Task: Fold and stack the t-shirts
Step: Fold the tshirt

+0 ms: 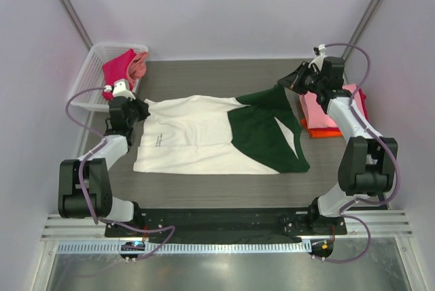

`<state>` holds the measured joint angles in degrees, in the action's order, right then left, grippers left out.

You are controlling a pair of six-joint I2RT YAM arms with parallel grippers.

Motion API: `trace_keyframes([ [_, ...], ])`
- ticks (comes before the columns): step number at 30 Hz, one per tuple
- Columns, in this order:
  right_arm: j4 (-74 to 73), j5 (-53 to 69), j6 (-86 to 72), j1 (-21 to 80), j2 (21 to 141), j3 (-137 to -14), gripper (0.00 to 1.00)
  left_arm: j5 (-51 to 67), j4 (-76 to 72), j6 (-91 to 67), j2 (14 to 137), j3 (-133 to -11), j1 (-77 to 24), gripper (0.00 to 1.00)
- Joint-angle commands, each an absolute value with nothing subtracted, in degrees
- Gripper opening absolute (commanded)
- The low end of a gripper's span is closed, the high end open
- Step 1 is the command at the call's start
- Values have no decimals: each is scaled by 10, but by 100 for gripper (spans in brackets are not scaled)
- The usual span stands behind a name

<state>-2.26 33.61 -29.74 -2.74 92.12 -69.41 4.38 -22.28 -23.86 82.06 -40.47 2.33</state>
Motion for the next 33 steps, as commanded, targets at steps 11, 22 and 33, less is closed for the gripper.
trace_keyframes([
  [11, -52, 319, -273, -30, 785, -588, 1, 44, -339, -253, 736, -278, 27, 0],
  [22, -69, 243, -291, -30, 657, -452, 1, -25, -334, -237, 668, -231, 26, 0],
  [33, -63, 113, -385, -30, 434, -283, 4, -32, -303, -282, 617, -198, 27, 5],
])
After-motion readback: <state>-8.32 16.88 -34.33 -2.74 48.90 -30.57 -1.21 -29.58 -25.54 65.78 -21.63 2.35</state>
